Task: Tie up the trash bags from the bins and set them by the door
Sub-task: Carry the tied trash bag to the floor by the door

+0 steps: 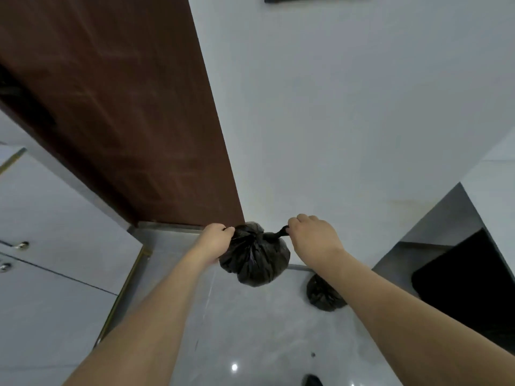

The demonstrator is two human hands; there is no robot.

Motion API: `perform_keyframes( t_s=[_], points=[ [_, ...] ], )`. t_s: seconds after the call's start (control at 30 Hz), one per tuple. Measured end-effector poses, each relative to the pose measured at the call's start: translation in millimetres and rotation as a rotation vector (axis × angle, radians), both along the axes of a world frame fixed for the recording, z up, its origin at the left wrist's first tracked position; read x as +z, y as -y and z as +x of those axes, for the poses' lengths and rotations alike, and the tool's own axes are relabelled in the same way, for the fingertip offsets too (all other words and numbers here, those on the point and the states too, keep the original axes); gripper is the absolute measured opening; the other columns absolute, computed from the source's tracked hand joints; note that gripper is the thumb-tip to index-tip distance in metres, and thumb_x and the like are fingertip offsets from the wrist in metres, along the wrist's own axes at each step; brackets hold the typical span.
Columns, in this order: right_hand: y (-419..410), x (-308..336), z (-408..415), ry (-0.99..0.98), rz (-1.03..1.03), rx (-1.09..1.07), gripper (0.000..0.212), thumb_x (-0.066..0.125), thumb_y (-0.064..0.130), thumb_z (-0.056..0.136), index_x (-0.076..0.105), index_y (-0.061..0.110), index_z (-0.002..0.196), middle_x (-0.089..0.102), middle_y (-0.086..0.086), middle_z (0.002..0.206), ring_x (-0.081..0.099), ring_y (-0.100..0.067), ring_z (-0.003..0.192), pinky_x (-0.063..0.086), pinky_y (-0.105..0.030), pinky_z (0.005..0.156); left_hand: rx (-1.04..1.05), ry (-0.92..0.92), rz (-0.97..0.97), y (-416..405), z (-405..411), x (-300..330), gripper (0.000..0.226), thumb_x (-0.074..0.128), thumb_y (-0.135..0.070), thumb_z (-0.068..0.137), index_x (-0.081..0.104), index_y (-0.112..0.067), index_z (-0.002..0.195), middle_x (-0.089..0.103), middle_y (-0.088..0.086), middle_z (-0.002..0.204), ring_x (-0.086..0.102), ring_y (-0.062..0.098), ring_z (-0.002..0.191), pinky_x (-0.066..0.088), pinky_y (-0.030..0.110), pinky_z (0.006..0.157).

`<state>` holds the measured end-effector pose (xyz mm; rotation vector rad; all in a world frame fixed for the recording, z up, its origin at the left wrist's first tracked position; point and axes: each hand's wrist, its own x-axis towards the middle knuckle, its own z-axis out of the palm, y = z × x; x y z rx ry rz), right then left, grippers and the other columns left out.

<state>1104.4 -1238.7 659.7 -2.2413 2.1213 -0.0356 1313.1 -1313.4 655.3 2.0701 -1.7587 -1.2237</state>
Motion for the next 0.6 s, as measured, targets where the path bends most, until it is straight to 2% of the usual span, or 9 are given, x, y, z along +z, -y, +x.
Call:
perform_keyframes(
  t_s=[0.1,0.27,0.33,0.43,0.5,0.6],
  points=[
    [29,-57,-27,0.112,0.098,-0.077,0.030,0.032,0.030,0.104,0.055,0.012,0.106,0.060,-0.006,0.106,0.058,-0.028,0.097,0.037,-0.032,0.069,0.001,0.002,0.038,23,-17,-64,0.034,0.042,-0.028,0.099,0.059,-0.007,0.079,0.046,0.003,0.058,0.041,0.018,0.049,0.028,0.023,0.045],
    [73,-211,-67,0.527,0.360,-0.304,0.038,0.038,0.038,0.101,0.047,0.014,0.074,0.054,-0.003,0.075,0.056,-0.028,0.079,0.041,-0.034,0.066,0.017,-0.025,0.090,63,-47,-223,0.033,0.041,-0.026,0.098,0.052,-0.010,0.072,0.046,0.008,0.062,0.042,0.021,0.056,0.030,0.029,0.054],
    [82,-284,-82,0.516,0.412,-0.340,0.039,0.038,0.038,0.101,0.041,0.018,0.068,0.048,0.001,0.068,0.053,-0.026,0.074,0.038,-0.033,0.062,0.030,-0.053,0.108,68,-60,-298,0.035,0.042,-0.026,0.098,0.055,-0.008,0.071,0.047,0.007,0.062,0.042,0.020,0.057,0.032,0.029,0.055],
    [88,-392,-100,0.482,0.479,-0.358,0.033,0.038,0.036,0.102,0.047,0.016,0.078,0.048,0.002,0.069,0.049,-0.022,0.069,0.033,-0.032,0.053,0.043,-0.051,0.100,70,-85,-413,0.039,0.043,-0.024,0.098,0.050,-0.012,0.062,0.051,0.003,0.063,0.048,0.019,0.061,0.036,0.028,0.059],
    [90,-461,-110,0.454,0.518,-0.367,0.031,0.038,0.035,0.102,0.051,0.014,0.084,0.052,0.000,0.076,0.050,-0.022,0.073,0.035,-0.031,0.058,0.039,-0.045,0.081,71,-103,-481,0.035,0.043,-0.025,0.099,0.054,-0.016,0.066,0.056,0.004,0.070,0.054,0.023,0.070,0.041,0.029,0.064],
    [95,-563,-126,0.436,0.543,-0.419,0.033,0.038,0.036,0.102,0.053,0.015,0.082,0.057,-0.003,0.082,0.055,-0.023,0.078,0.043,-0.033,0.068,0.000,-0.024,0.082,81,-131,-578,0.029,0.042,-0.026,0.099,0.061,-0.014,0.081,0.062,0.006,0.080,0.059,0.026,0.080,0.047,0.031,0.071]
  ],
)
